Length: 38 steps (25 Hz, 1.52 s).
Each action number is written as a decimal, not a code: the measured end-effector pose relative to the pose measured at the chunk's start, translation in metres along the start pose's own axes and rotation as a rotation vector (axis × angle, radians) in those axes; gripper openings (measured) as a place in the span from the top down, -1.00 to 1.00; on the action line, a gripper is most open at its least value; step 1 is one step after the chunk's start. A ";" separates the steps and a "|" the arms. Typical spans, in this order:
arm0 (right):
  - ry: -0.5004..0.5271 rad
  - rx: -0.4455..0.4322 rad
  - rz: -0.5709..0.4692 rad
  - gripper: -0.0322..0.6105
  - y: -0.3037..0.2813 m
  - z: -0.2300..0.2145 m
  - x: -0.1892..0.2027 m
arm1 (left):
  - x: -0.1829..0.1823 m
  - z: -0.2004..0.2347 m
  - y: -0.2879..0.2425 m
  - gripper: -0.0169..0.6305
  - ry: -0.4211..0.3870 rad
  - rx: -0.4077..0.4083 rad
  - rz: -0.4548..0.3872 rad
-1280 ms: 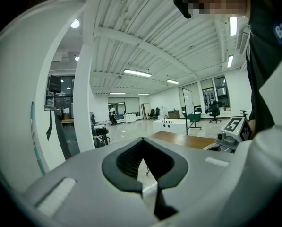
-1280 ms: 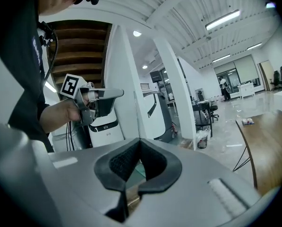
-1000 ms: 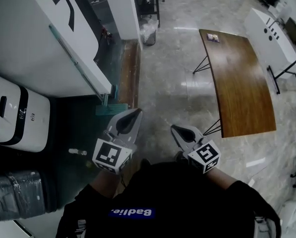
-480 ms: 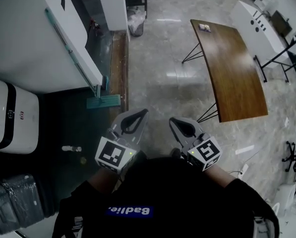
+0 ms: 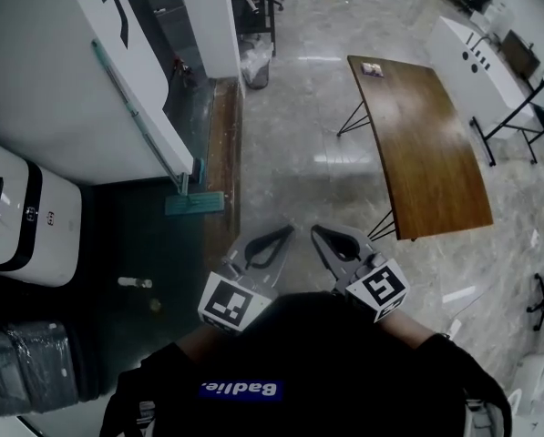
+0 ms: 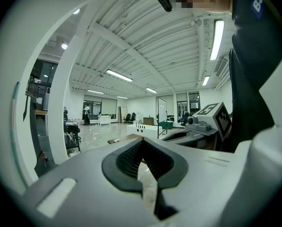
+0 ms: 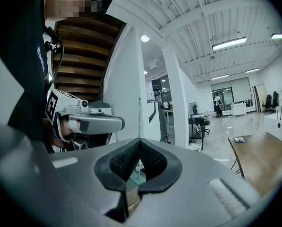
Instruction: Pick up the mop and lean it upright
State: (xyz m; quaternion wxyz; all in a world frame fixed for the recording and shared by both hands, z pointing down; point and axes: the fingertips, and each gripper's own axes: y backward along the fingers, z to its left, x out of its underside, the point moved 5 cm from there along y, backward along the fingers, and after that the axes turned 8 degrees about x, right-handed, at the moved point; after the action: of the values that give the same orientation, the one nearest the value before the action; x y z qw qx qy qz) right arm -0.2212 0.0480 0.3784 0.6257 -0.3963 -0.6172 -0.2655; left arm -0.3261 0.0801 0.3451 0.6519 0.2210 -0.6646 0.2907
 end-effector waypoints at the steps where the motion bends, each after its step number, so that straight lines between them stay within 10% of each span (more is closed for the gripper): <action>1: -0.004 -0.001 -0.006 0.89 0.004 -0.004 0.000 | 0.000 -0.006 -0.005 0.89 0.004 0.003 0.000; 38: -0.014 -0.016 -0.008 0.89 0.042 -0.013 0.009 | 0.001 -0.049 -0.029 0.89 0.005 0.055 -0.011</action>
State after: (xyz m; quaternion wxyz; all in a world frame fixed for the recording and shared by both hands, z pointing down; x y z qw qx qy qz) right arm -0.1784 0.0612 0.3814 0.6172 -0.4006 -0.6210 -0.2701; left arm -0.2703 0.0925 0.3479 0.6489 0.2417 -0.6535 0.3057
